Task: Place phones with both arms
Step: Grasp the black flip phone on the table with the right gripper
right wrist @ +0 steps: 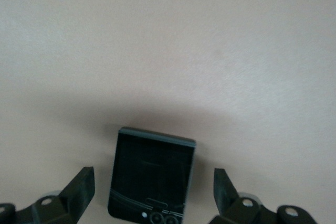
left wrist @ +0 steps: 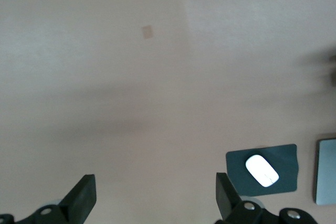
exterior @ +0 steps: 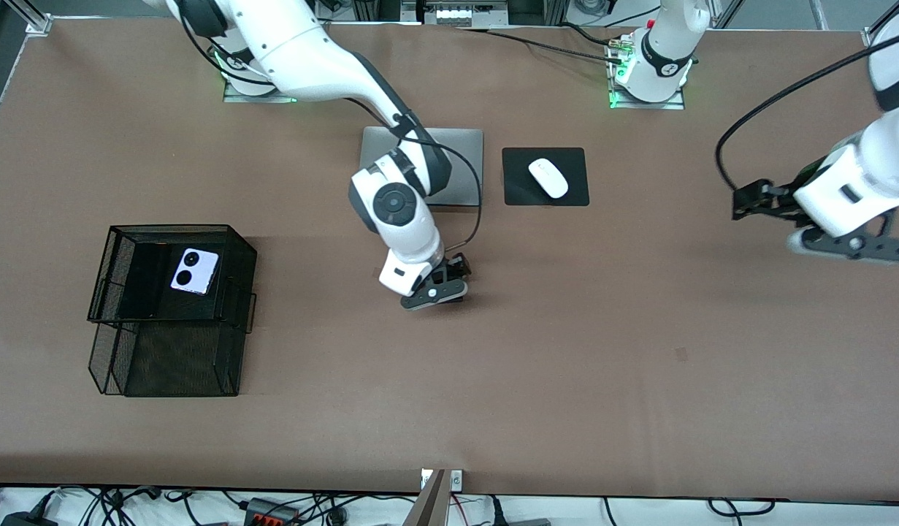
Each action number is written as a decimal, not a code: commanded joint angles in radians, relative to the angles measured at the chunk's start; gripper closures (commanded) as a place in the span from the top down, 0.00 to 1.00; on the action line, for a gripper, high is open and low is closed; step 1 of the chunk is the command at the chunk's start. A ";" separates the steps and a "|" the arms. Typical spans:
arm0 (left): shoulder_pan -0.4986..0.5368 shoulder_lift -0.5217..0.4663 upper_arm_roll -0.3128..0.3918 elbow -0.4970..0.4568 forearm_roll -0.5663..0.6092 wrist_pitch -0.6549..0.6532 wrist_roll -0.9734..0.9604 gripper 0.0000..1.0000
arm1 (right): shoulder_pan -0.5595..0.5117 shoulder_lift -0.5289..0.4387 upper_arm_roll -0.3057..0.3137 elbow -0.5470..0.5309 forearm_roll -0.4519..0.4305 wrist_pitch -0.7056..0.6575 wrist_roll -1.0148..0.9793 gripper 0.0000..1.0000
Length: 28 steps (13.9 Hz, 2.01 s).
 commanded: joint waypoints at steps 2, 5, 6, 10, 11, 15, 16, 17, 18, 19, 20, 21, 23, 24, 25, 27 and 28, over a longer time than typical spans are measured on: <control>-0.038 -0.189 0.071 -0.287 -0.016 0.215 0.028 1.00 | 0.034 0.057 -0.016 0.059 -0.080 -0.002 0.096 1.00; -0.016 -0.208 0.041 -0.283 -0.005 0.208 0.023 1.00 | 0.034 0.067 -0.014 0.062 -0.114 -0.002 0.118 1.00; -0.005 -0.206 0.036 -0.260 -0.005 0.178 0.026 1.00 | 0.036 0.074 -0.016 0.069 -0.114 0.000 0.127 1.00; 0.019 -0.195 0.005 -0.246 -0.004 0.174 0.028 1.00 | 0.042 0.091 -0.016 0.079 -0.114 0.012 0.182 1.00; 0.038 -0.197 -0.008 -0.246 -0.004 0.173 0.026 1.00 | 0.043 0.092 -0.016 0.077 -0.117 0.012 0.194 1.00; 0.047 -0.197 -0.012 -0.246 -0.008 0.165 0.028 1.00 | 0.042 0.103 -0.019 0.077 -0.124 0.006 0.196 1.00; 0.048 -0.197 -0.010 -0.245 -0.008 0.155 0.029 1.00 | 0.043 0.104 -0.019 0.077 -0.139 0.005 0.197 1.00; 0.048 -0.195 -0.010 -0.239 -0.008 0.152 0.028 1.00 | 0.043 0.103 -0.019 0.076 -0.152 0.005 0.197 0.98; 0.048 -0.194 -0.010 -0.234 -0.008 0.151 0.029 1.00 | 0.043 0.103 -0.019 0.076 -0.163 -0.001 0.196 0.83; 0.048 -0.194 -0.012 -0.233 -0.007 0.153 0.029 1.00 | 0.043 0.103 -0.019 0.076 -0.163 -0.014 0.196 0.62; 0.047 -0.194 -0.012 -0.233 -0.007 0.155 0.029 1.00 | 0.043 0.100 -0.019 0.077 -0.163 -0.024 0.194 0.44; 0.045 -0.192 -0.012 -0.231 -0.007 0.155 0.029 1.00 | 0.042 0.095 -0.019 0.077 -0.164 -0.037 0.193 0.32; 0.045 -0.192 -0.012 -0.231 -0.007 0.155 0.028 1.00 | 0.033 0.075 -0.023 0.080 -0.158 -0.064 0.194 0.27; 0.045 -0.194 -0.013 -0.231 -0.007 0.155 0.028 1.00 | 0.019 0.059 -0.026 0.088 -0.155 -0.096 0.188 0.27; 0.042 -0.194 -0.013 -0.231 -0.007 0.155 0.028 1.00 | -0.010 0.034 -0.025 0.111 -0.155 -0.160 0.188 0.27; 0.042 -0.192 -0.015 -0.231 -0.007 0.155 0.029 1.00 | -0.079 -0.007 -0.025 0.201 -0.155 -0.324 0.182 0.27; 0.042 -0.192 -0.015 -0.231 -0.004 0.155 0.029 1.00 | -0.117 -0.015 -0.022 0.239 -0.155 -0.380 0.182 0.27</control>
